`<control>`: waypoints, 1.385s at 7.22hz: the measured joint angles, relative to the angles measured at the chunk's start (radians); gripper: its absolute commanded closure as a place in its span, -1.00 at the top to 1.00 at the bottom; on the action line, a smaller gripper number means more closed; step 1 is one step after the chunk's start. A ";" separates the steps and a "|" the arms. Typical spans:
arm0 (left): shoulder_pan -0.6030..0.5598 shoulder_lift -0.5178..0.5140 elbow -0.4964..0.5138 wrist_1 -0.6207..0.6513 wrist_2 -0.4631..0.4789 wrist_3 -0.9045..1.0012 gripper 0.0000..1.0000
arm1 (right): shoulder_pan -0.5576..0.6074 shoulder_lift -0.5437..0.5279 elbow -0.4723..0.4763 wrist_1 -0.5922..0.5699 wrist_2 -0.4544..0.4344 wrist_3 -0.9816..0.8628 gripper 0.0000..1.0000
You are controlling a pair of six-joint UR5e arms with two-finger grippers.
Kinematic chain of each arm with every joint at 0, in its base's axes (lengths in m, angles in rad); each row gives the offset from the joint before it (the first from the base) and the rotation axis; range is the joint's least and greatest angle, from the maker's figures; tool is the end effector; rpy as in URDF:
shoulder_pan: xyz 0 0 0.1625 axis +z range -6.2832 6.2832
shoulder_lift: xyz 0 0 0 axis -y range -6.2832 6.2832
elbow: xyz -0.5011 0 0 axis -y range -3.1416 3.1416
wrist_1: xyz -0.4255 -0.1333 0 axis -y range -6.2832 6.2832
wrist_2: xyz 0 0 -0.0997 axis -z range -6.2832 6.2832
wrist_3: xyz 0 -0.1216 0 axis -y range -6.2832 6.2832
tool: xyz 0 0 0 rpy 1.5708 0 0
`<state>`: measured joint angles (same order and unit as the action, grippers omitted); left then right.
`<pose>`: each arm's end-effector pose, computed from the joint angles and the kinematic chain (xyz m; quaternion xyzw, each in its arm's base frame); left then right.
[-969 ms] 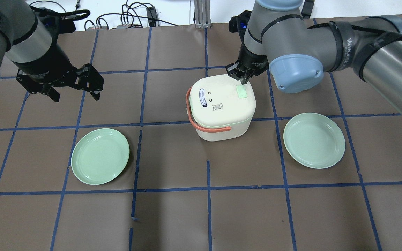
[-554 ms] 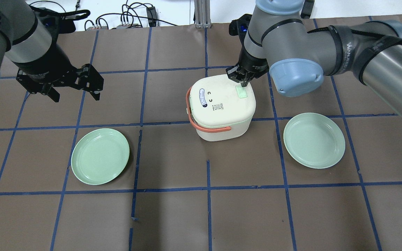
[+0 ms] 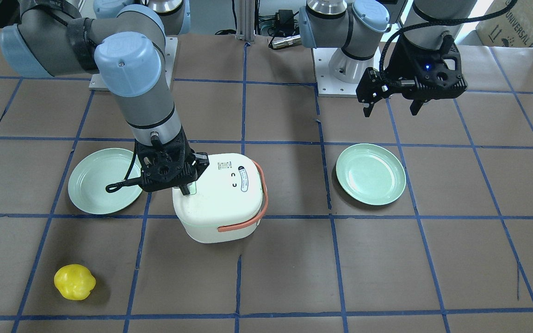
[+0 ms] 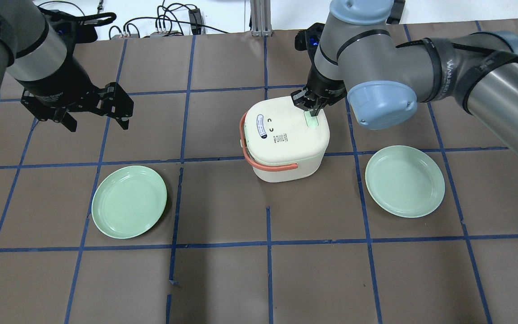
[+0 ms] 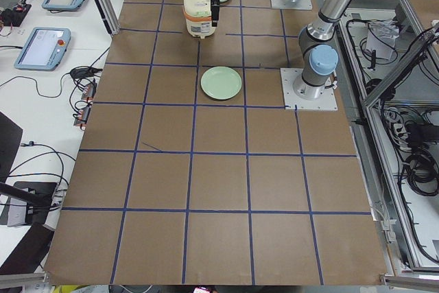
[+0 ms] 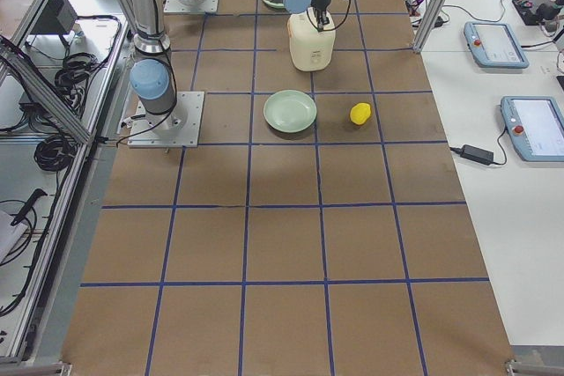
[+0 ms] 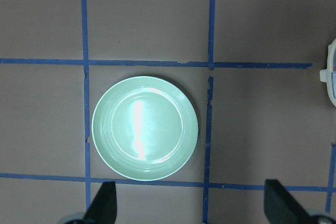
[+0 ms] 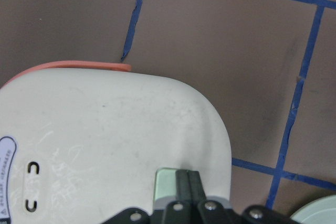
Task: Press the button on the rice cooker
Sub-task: 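Press down on the rice cooker's lid button with the right gripper, then lift the right gripper away as the cooker lid pops open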
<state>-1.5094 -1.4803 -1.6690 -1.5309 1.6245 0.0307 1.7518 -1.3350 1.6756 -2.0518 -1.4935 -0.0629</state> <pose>-0.0969 -0.4906 0.5401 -0.0158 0.9994 -0.0148 0.0276 0.2545 -0.5978 0.4015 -0.1239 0.9891 -0.0677 0.0426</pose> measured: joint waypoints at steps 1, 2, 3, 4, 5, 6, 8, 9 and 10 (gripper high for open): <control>0.000 0.000 0.000 0.000 0.000 0.000 1.00 | 0.000 -0.001 0.001 0.000 0.003 0.001 -0.77; 0.000 0.000 0.000 0.000 0.000 0.000 1.00 | 0.000 -0.001 0.002 -0.001 0.004 0.002 -0.77; 0.000 0.000 0.000 0.000 0.000 0.000 1.00 | 0.000 -0.001 0.002 -0.001 0.004 0.002 -0.77; 0.000 0.000 0.000 0.000 0.000 0.000 1.00 | -0.001 0.000 -0.002 0.001 0.003 0.003 -0.73; 0.000 0.000 0.000 0.000 0.000 0.000 1.00 | -0.004 -0.002 -0.014 0.011 0.000 0.004 -0.64; 0.000 0.000 0.000 -0.001 0.000 0.000 1.00 | -0.006 -0.009 -0.027 0.031 -0.003 0.004 -0.19; 0.000 0.000 0.000 0.000 0.000 0.000 1.00 | -0.018 -0.045 -0.068 0.106 -0.017 0.002 1.00; 0.000 0.000 0.000 0.000 0.000 0.000 1.00 | -0.036 -0.059 -0.103 0.152 -0.030 -0.005 1.00; 0.000 0.000 0.000 0.000 0.000 0.000 1.00 | -0.063 -0.068 -0.141 0.187 -0.039 -0.009 1.00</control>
<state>-1.5094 -1.4803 -1.6690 -1.5309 1.6245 0.0307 1.6885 -1.4030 1.5348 -1.8644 -1.5321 -0.0720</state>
